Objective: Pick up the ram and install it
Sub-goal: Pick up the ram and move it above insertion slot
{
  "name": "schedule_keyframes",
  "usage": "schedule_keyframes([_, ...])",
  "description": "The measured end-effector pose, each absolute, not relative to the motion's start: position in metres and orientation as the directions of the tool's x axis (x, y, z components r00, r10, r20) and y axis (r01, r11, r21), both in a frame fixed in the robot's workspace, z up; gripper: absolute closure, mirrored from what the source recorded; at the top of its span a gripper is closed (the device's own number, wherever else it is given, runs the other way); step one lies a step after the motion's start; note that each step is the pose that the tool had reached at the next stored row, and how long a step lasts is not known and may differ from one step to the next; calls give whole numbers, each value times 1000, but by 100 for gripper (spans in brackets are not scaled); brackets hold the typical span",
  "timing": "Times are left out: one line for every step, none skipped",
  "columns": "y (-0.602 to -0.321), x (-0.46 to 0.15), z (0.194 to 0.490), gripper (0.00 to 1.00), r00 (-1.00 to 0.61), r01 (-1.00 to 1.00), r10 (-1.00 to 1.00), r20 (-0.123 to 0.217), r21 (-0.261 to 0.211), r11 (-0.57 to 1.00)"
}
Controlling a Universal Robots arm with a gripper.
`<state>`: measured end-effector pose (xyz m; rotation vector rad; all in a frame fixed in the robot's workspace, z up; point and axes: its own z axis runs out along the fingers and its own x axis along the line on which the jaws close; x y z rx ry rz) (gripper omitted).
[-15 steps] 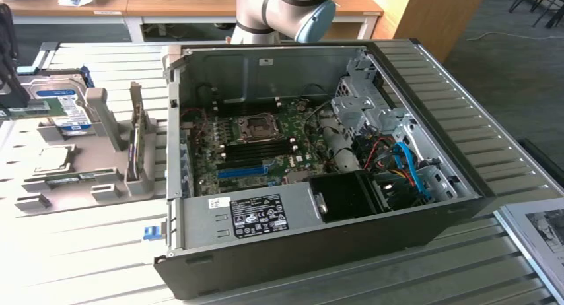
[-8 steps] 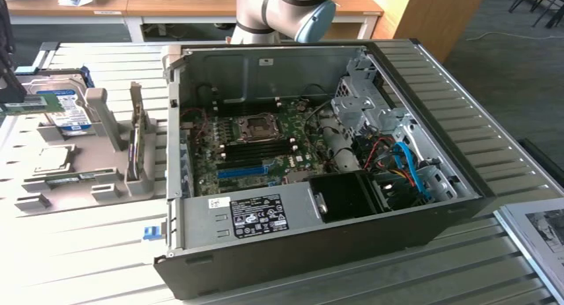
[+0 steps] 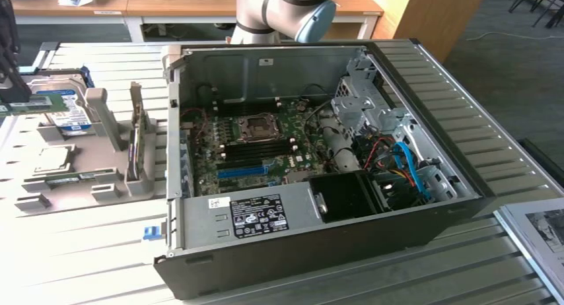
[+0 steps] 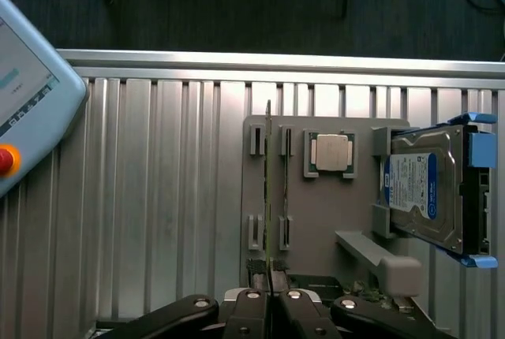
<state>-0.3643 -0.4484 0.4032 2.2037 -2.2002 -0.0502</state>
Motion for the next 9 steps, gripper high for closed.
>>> schedule_keyframes([-448, -362, 403, 89, 2, -999, -1000, -4, 42, -2])
schedule_keyframes([-448, -359, 403, 89, 1, -999, -1000, -4, 42, -2])
schedule_keyframes([-448, -357, 403, 89, 2, -999, -1000, -4, 42, -2])
schedule_keyframes([-448, -355, 403, 89, 2, -999, -1000, -4, 42, -2])
schedule_keyframes([-448, -352, 403, 89, 2, -999, -1000, -4, 42, -2])
schedule_keyframes([-448, -350, 403, 89, 2, -999, -1000, -4, 42, -2])
schedule_keyframes([-448, -347, 403, 89, 2, -999, -1000, -4, 42, -2])
schedule_keyframes([-448, -345, 403, 89, 2, -999, -1000, -4, 42, -2])
schedule_keyframes([-448, -342, 403, 89, 1, -999, -1000, -4, 42, -2])
